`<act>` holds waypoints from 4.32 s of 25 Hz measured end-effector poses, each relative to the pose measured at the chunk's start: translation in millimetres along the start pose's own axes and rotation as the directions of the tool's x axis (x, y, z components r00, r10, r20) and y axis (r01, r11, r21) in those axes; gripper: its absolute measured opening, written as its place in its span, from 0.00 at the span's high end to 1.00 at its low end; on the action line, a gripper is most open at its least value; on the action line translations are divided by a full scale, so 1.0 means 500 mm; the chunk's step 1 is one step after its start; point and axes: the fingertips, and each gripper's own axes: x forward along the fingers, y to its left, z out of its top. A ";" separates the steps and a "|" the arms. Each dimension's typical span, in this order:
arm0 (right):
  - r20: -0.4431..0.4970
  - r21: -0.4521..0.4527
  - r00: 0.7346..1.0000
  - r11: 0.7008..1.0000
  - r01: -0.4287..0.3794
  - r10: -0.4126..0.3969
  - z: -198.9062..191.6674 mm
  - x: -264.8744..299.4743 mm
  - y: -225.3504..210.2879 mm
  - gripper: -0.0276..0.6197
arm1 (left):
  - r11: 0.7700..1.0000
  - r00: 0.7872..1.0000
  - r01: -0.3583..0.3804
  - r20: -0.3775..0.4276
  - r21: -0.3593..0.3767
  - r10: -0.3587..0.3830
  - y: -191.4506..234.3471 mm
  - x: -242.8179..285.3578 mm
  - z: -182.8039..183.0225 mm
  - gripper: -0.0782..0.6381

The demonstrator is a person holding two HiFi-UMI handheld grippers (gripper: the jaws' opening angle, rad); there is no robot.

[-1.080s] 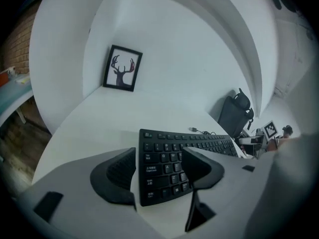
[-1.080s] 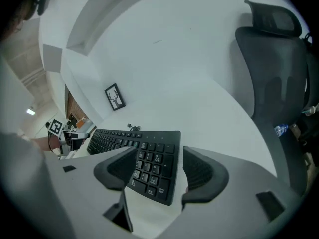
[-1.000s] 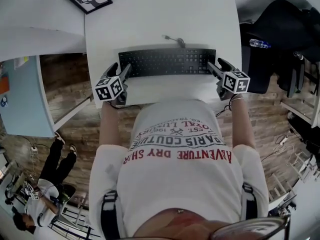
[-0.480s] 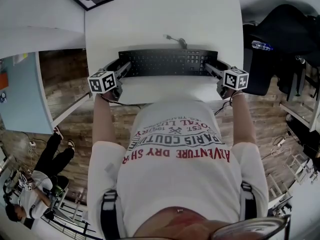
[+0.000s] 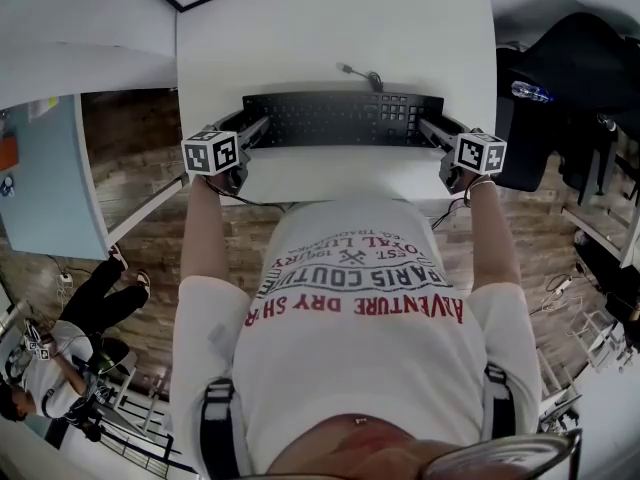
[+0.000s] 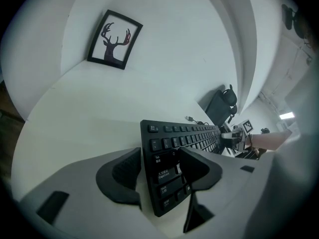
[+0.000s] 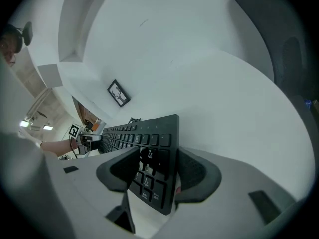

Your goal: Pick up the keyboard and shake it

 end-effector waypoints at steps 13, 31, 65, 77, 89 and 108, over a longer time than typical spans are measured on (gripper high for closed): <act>0.010 -0.039 1.000 0.999 0.010 -0.010 -0.001 -0.016 0.026 0.62 | 0.995 0.997 0.075 0.035 -0.069 -0.073 0.003 -0.012 0.010 0.59; 0.392 -0.353 0.918 0.931 0.089 0.061 0.309 -0.244 0.184 0.63 | 0.949 0.859 0.027 0.478 0.315 -0.183 -0.206 -0.213 0.342 0.59; 0.752 -0.659 0.510 0.447 0.605 0.419 0.490 -0.587 0.472 0.62 | 0.771 0.543 -0.164 0.709 0.615 -0.450 -0.440 -0.478 0.497 0.59; 0.756 -0.653 0.501 0.432 0.622 0.421 0.491 -0.597 0.475 0.62 | 0.724 0.550 -0.261 0.715 0.638 -0.432 -0.462 -0.489 0.477 0.58; 0.669 -0.637 0.715 0.654 0.408 0.205 0.496 -0.480 0.433 0.62 | 0.851 0.684 -0.056 0.641 0.522 -0.349 -0.346 -0.410 0.502 0.57; 0.717 -0.688 0.530 0.339 0.642 0.452 0.409 -0.468 0.584 0.63 | 0.823 0.655 0.006 0.619 0.569 -0.433 -0.252 -0.450 0.446 0.55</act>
